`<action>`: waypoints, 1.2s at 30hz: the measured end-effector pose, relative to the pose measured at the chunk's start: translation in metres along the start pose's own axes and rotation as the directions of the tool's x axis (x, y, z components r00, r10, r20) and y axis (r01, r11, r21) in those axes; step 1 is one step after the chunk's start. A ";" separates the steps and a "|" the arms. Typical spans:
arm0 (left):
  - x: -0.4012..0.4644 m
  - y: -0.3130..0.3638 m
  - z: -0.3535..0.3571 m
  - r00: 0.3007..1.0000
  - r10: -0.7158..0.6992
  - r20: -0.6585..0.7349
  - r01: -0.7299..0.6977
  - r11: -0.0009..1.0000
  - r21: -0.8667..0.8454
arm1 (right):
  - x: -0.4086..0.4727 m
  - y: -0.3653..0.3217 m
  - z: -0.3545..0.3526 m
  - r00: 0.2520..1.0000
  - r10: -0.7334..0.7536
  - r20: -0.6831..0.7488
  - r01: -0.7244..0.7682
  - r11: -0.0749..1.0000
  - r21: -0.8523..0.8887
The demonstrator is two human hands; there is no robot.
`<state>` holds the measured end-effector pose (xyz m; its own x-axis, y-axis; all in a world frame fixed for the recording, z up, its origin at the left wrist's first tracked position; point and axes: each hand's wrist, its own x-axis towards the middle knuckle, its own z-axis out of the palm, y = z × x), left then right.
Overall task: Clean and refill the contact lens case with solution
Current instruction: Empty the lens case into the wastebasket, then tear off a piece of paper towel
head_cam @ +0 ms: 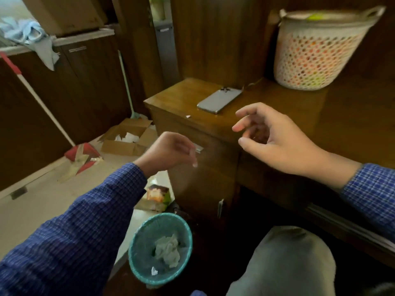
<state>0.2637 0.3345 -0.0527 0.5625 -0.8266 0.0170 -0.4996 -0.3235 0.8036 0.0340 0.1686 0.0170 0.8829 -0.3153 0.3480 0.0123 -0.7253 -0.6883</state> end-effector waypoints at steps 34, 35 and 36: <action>0.089 0.316 0.349 0.794 0.443 0.416 -0.154 0.809 -0.568 | -0.219 0.172 -0.271 0.825 0.402 -0.397 -0.412 0.909 0.064; 0.090 0.314 0.349 0.789 0.452 0.416 -0.167 0.810 -0.563 | -0.218 0.173 -0.271 0.827 0.405 -0.390 -0.416 0.907 0.059; 0.091 0.313 0.349 0.785 0.457 0.417 -0.177 0.812 -0.556 | -0.218 0.174 -0.270 0.826 0.407 -0.389 -0.420 0.906 0.057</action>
<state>-0.0717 -0.0027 -0.0071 -0.0614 -0.9893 0.1322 -0.1387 0.1396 0.9804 -0.2829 -0.0539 -0.0065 0.5518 -0.7940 0.2549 -0.3323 -0.4897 -0.8061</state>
